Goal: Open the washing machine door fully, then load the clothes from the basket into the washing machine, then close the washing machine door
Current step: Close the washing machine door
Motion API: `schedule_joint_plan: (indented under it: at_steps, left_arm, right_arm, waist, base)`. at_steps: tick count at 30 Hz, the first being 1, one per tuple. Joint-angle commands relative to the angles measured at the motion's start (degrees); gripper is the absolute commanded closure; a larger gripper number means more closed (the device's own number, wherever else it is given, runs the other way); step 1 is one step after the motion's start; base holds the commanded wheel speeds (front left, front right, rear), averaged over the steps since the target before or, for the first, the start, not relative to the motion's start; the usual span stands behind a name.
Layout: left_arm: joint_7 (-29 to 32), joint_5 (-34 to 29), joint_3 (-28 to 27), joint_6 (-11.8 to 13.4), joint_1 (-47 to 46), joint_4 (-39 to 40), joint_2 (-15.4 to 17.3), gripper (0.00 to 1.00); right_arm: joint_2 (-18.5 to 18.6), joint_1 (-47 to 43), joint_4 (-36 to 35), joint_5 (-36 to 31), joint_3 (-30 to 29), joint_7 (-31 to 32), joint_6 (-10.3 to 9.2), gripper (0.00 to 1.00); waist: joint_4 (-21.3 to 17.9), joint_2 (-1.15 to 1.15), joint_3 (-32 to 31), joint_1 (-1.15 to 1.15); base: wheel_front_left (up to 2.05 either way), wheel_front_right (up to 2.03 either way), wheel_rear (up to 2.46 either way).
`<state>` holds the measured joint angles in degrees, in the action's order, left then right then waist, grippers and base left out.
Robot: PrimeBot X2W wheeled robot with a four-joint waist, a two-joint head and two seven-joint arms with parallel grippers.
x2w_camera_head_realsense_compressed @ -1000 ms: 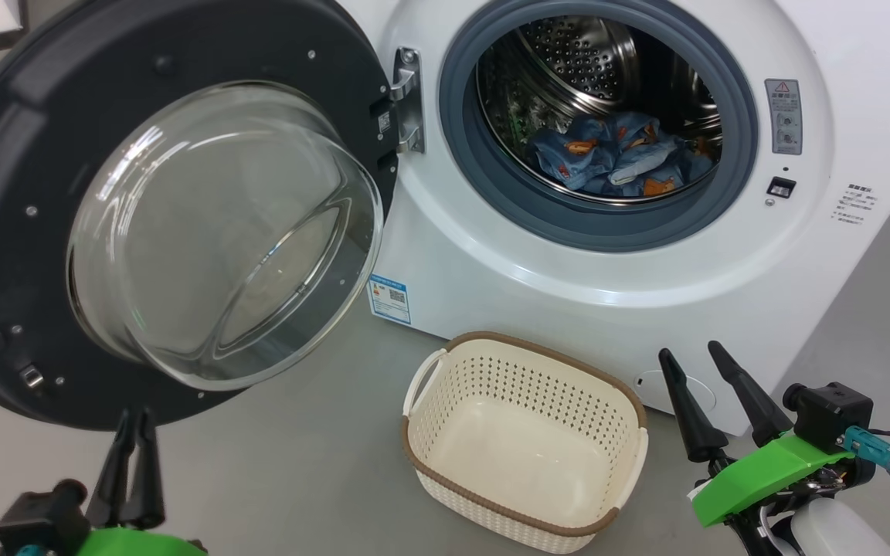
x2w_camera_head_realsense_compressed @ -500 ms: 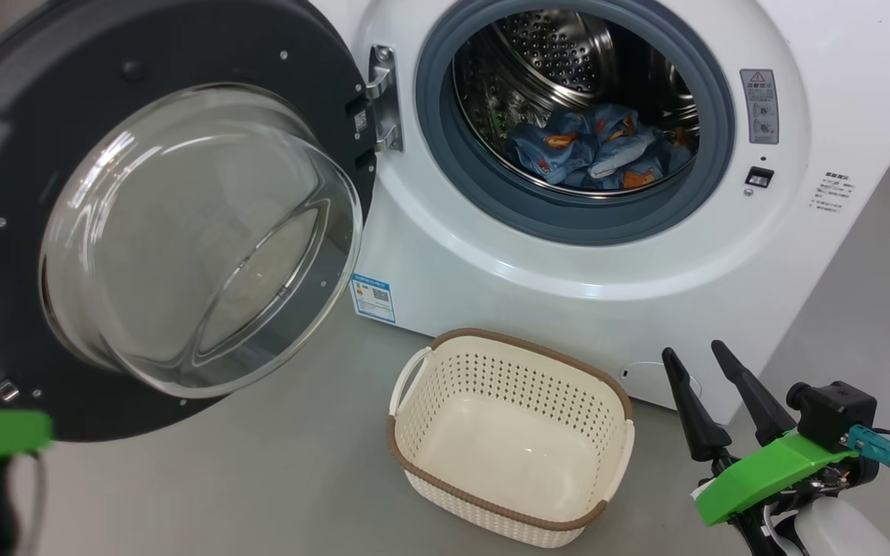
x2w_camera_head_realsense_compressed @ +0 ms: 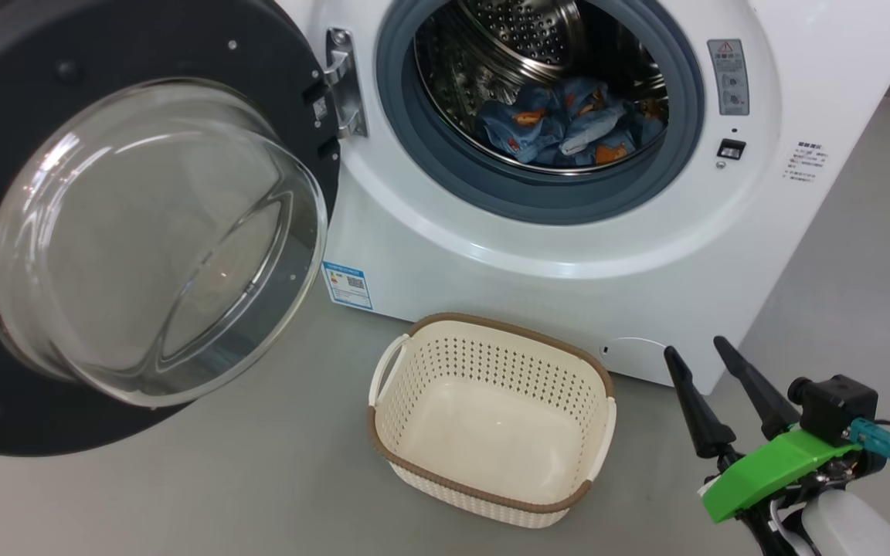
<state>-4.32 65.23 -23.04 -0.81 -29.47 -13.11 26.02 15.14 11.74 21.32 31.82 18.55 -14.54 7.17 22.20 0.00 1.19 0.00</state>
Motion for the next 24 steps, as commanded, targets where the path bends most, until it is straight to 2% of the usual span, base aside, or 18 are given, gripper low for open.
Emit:
schedule_joint_plan:
  at_steps: [1, 8, 13, 19, 24]
  left_arm:
    - [1.3, 2.8, -3.4, -0.7, -3.2, -2.3, 3.5, 1.0]
    - [5.8, 11.3, -9.2, -1.5, -7.2, -20.7, 5.8, 1.0]
    - [7.6, 12.9, -10.5, -3.0, -8.6, -31.6, 8.7, 1.0]
    - [10.3, 14.5, -11.1, -4.5, -9.6, -39.6, 10.2, 1.0]
    - [11.6, 15.2, -11.1, -5.5, -10.4, -42.8, 10.4, 1.0]
  right_arm:
    - [1.3, 2.6, -1.1, 0.1, 1.3, -0.5, 0.32, 0.0]
    - [2.9, 4.2, -1.0, 0.3, 2.9, -0.5, 0.32, 0.0]
    - [3.9, 5.1, -0.6, 0.5, 3.6, -0.5, 0.32, 0.0]
    - [5.1, 5.5, -0.6, 0.8, 3.8, -0.5, 0.32, 0.0]
    - [5.5, 5.7, -0.8, 0.9, 3.9, -0.5, 0.32, 0.0]
  waist:
    - [-0.8, 0.0, 0.9, 0.0]
    - [-2.8, 0.0, 2.5, 0.0]
    - [-4.7, 0.0, 3.4, 0.0]
    - [-6.2, 0.0, 4.8, 0.0]
    - [-6.5, 0.0, 5.5, 0.0]
  base:
    - [0.0, 0.0, 0.0]
    - [0.0, 0.0, 0.0]
    - [0.0, 0.0, 0.0]
    - [0.0, 0.0, 0.0]
    - [0.0, 0.0, 0.0]
